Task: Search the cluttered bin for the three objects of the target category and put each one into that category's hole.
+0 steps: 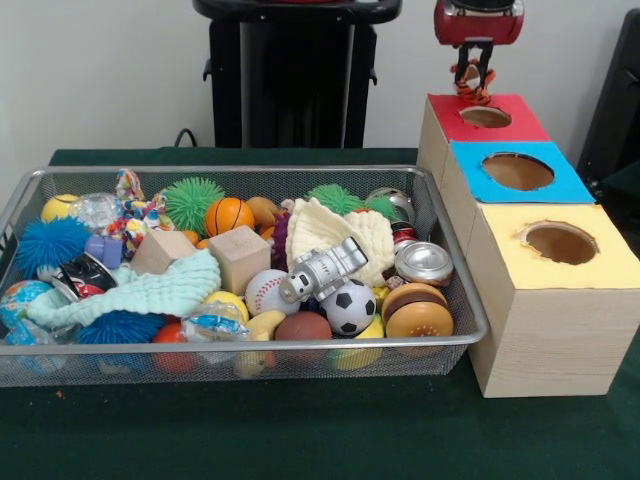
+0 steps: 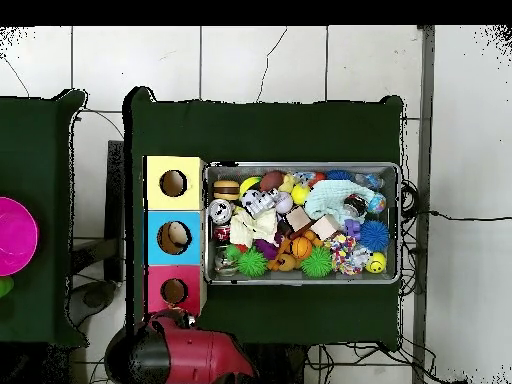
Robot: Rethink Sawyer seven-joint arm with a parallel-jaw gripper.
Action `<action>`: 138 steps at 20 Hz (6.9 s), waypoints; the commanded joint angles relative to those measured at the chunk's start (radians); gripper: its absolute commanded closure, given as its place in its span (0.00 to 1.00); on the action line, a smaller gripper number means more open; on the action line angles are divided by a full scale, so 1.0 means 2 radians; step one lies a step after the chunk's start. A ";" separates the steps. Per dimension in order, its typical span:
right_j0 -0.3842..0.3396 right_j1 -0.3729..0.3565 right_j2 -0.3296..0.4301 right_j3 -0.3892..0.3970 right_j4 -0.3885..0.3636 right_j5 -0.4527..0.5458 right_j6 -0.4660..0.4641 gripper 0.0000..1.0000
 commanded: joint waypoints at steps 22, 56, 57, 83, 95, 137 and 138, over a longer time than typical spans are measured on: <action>0.023 0.019 0.025 -0.064 0.066 -0.014 0.130 1.00; 0.050 0.066 -0.054 -0.089 -0.017 -0.065 0.072 0.00; 0.049 0.062 -0.054 -0.089 -0.017 -0.057 0.070 0.00; -0.020 -0.067 -0.002 -0.066 -0.002 0.104 0.023 0.00; -0.025 -0.053 0.031 -0.036 0.004 0.078 0.056 1.00; 0.037 -0.085 -0.046 -0.106 -0.010 0.242 0.085 1.00; 0.037 -0.090 -0.046 -0.103 -0.007 0.242 0.086 1.00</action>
